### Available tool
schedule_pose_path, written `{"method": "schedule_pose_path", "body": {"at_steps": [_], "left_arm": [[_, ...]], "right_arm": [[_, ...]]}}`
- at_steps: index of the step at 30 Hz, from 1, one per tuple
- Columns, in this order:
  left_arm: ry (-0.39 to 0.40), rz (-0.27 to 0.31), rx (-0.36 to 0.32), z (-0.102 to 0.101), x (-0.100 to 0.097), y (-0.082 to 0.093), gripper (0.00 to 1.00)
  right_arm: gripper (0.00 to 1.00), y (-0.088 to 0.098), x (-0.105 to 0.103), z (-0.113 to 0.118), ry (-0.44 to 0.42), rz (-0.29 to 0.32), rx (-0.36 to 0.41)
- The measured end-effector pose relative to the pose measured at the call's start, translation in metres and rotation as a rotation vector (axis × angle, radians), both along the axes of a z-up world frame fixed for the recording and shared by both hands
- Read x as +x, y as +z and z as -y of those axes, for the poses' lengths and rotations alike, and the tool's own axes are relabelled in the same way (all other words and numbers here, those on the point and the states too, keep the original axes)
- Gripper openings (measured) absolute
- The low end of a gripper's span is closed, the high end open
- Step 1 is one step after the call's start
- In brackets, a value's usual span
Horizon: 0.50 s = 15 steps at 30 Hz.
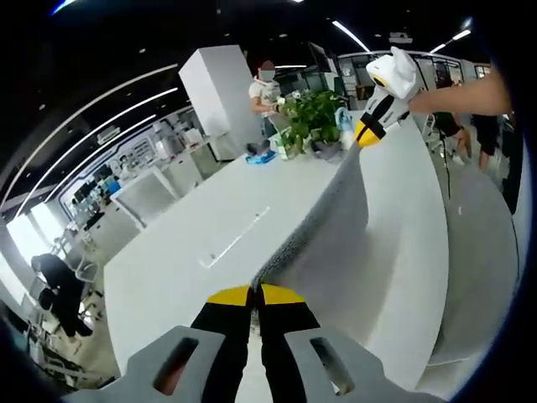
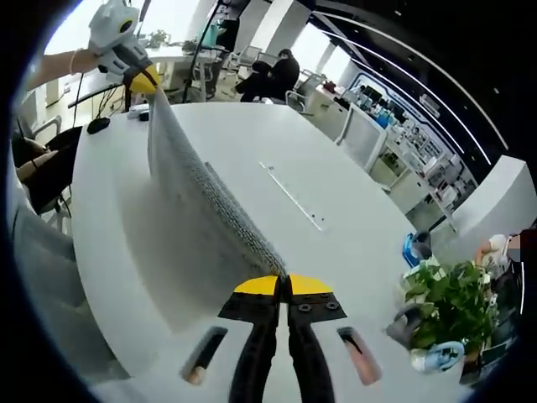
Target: Fold the towel on the table until its edges align and the towel forms a compact rectangular stack.
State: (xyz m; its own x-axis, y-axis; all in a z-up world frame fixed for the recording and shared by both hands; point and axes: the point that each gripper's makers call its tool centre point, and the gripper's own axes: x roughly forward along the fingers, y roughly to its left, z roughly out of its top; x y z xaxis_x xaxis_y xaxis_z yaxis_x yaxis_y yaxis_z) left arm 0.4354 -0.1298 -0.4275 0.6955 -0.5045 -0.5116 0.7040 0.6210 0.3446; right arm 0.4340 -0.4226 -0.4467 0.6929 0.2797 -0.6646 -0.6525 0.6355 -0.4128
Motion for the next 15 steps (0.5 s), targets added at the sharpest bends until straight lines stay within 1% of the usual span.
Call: {"method": "schedule_pose_path", "body": {"at_steps": [6, 10, 15], "left_arm": [[0.021, 0.003, 0.013, 0.000, 0.015, -0.006, 0.03], [0.037, 0.001, 0.031, -0.001, 0.024, -0.015, 0.03], [0.051, -0.010, 0.020, -0.001, 0.035, -0.023, 0.03]], "right_arm": [[0.00, -0.005, 0.013, -0.001, -0.010, -0.001, -0.001], [0.00, -0.011, 0.020, -0.001, -0.015, -0.009, -0.005], [0.00, -0.019, 0.029, -0.001, -0.027, -0.019, -0.010]]}}
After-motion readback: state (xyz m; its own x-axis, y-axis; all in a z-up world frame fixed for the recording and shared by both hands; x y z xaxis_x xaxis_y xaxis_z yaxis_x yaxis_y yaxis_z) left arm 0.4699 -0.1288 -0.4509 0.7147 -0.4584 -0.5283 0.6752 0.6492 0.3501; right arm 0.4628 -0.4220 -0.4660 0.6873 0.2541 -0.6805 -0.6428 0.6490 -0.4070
